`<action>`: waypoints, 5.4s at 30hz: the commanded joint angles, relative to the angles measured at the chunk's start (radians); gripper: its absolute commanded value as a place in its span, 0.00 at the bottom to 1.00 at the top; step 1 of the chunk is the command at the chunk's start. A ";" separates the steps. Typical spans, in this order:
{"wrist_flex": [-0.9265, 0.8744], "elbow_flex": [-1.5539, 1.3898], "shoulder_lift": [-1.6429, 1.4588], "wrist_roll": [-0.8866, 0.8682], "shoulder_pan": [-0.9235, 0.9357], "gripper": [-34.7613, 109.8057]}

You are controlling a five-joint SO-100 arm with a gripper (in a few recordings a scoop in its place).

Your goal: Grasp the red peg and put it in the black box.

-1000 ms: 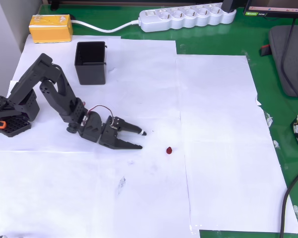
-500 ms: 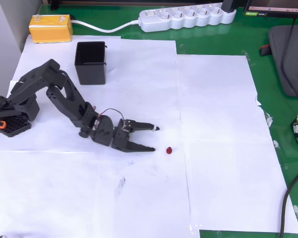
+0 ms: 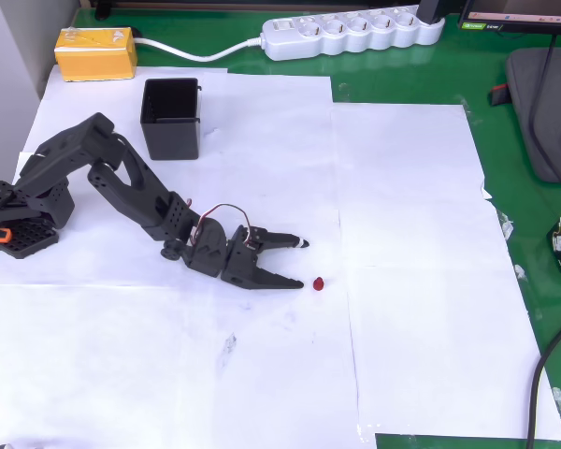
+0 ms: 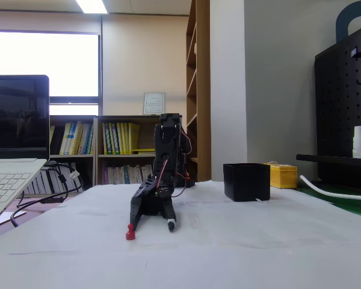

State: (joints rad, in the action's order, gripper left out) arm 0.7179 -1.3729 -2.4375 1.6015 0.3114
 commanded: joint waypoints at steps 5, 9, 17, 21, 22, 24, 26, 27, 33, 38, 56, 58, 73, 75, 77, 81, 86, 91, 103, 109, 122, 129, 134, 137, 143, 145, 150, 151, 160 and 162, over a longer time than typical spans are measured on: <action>-0.021 -0.078 -0.017 -0.003 0.037 0.45; -0.002 -0.104 -0.038 -0.009 0.044 0.45; -0.023 -0.224 -0.107 -0.009 0.052 0.45; -0.023 -0.264 -0.132 -0.005 0.044 0.45; -0.031 -0.281 -0.141 -0.005 0.043 0.45; -0.032 -0.285 -0.143 -0.005 0.041 0.45; -0.032 -0.285 -0.143 -0.003 0.041 0.45; -0.032 -0.287 -0.144 -0.003 0.041 0.45; -0.034 -0.304 -0.155 -0.003 0.032 0.45; -0.040 -0.304 -0.153 0.003 0.031 0.45; -0.031 -0.299 -0.153 0.005 -0.014 0.44; -0.025 -0.304 -0.156 0.003 -0.021 0.44; -0.012 -0.308 -0.164 0.000 -0.031 0.44; -0.012 -0.308 -0.164 0.002 -0.031 0.44; -0.012 -0.308 -0.164 0.002 -0.029 0.44; -0.012 -0.308 -0.166 0.002 -0.029 0.44; -0.017 -0.308 -0.163 0.005 -0.029 0.42; -0.015 -0.307 -0.163 -0.002 -0.026 0.25; -0.021 -0.310 -0.161 0.008 -0.028 0.24; -0.115 -0.256 -0.028 -0.015 -0.038 0.24; -1.108 -0.509 0.540 -0.201 -0.144 0.24; -1.631 -0.721 0.703 -0.307 -0.238 0.24; -1.944 -0.865 0.746 -0.365 -0.302 0.24; -2.080 -0.900 0.769 -0.402 -0.341 0.24; -2.296 -0.870 0.804 -0.474 -0.449 0.24; -2.353 -0.867 0.808 -0.512 -0.500 0.24; -2.467 -0.881 0.811 -0.630 -0.640 0.24; -2.487 -0.881 0.810 -0.655 -0.667 0.24; -2.583 -0.856 0.788 -0.830 -0.902 0.24; -2.583 -0.842 0.773 -0.854 -0.937 0.24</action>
State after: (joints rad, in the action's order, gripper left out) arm -1.7763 -2.1844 -1.7257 0.7685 -0.5676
